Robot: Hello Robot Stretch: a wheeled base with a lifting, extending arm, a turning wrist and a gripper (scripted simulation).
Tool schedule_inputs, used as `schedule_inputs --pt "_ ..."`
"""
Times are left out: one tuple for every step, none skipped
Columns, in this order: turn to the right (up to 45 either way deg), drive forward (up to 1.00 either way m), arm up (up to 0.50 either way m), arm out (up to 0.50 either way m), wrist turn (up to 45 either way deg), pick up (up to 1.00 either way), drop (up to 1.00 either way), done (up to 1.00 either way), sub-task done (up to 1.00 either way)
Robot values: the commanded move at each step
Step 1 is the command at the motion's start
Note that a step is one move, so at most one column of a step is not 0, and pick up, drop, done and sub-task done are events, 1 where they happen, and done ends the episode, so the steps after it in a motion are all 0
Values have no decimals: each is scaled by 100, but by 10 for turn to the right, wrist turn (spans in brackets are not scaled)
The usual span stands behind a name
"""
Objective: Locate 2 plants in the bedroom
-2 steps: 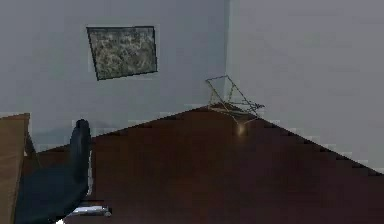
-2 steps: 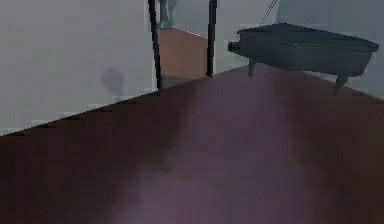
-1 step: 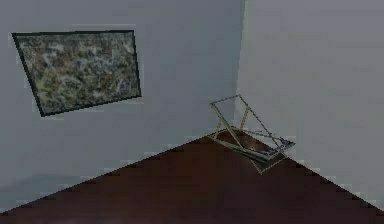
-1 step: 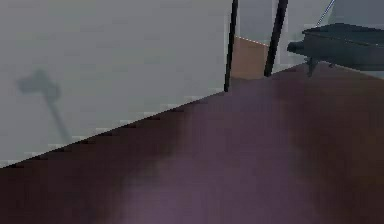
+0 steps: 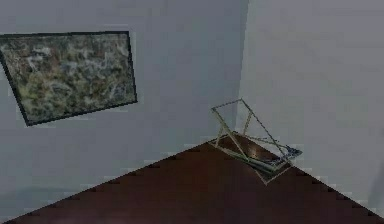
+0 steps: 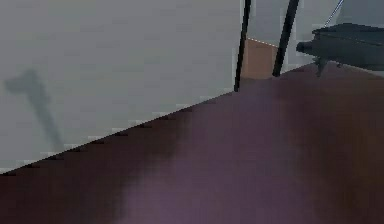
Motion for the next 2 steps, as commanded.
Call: schedule_inputs --pt "-330 0 0 0 0 0 0 0 0" --pt "0 85 0 0 0 0 0 0 0"
